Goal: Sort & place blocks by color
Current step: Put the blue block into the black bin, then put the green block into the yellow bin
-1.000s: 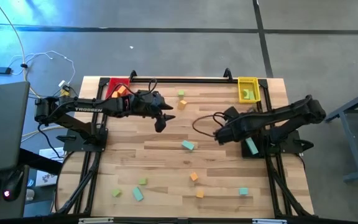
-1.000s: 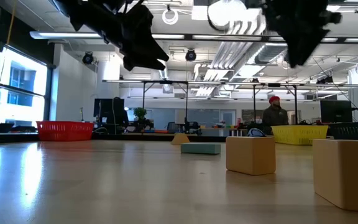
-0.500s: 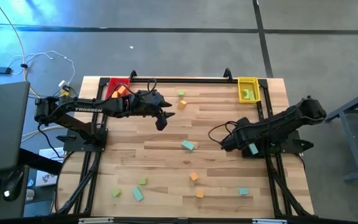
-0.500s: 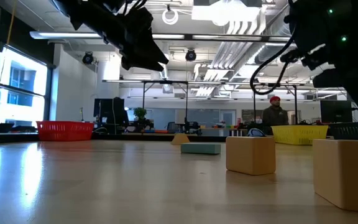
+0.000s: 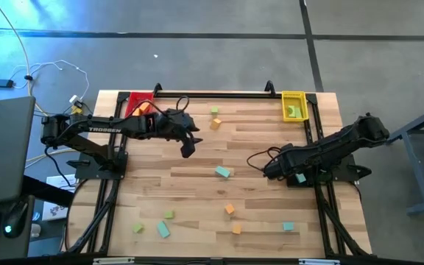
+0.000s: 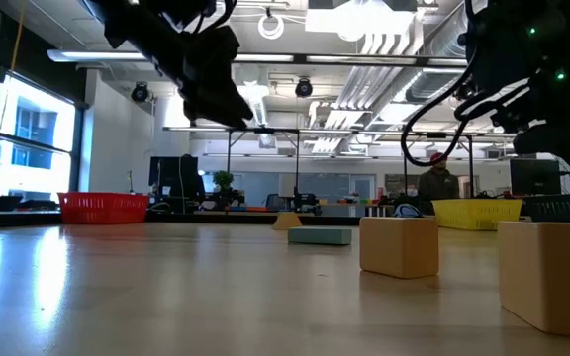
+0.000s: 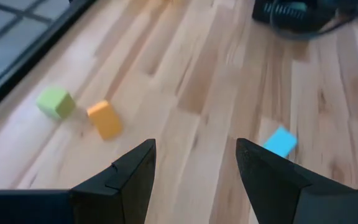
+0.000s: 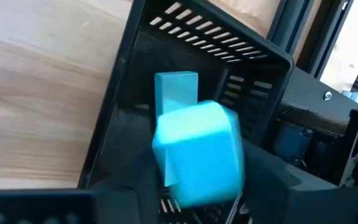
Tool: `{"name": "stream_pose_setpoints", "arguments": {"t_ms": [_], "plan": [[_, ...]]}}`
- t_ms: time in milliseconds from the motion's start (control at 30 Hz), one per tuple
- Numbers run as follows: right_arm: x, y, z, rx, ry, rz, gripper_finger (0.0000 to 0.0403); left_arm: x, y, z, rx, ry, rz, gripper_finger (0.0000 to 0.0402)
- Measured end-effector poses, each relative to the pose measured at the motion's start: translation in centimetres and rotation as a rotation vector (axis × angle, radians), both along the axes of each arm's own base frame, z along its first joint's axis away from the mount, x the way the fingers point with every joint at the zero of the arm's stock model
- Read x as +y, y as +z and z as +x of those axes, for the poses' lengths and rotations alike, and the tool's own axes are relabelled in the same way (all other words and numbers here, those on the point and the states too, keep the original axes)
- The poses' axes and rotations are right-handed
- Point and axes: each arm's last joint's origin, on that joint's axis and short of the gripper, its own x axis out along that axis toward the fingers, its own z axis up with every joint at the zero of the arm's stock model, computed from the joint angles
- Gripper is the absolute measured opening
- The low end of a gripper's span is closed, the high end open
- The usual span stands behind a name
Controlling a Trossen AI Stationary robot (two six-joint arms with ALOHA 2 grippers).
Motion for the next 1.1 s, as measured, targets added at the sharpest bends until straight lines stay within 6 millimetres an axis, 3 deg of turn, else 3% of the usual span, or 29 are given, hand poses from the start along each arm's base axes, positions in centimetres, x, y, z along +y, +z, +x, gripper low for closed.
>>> {"name": "stream_pose_setpoints", "arguments": {"t_ms": [233,467,667,867,1100], "plan": [[0.0,0.0,0.0,-0.005,0.005,-0.014,0.0214,-0.3,-0.3,-0.8,0.07,0.004,-0.043,0.0207],[-0.1,2.1,1.5,-0.107,0.05,-0.127,0.0216,-0.8,3.3,-2.0,0.036,-0.043,-0.028,0.0207],[-0.5,3.7,2.7,-0.197,0.087,-0.214,0.0217,-1.6,4.9,-4.2,0.02,-0.019,-0.057,0.0207],[-1.4,4.6,3.5,-0.226,0.123,-0.258,0.0217,-2.7,4.8,-5.4,0.088,-0.003,-0.131,0.0207],[-2.7,4.8,4.0,-0.231,0.124,-0.272,0.0218,-5.3,4.0,-5.2,0.183,-0.092,-0.176,0.0207]]}}
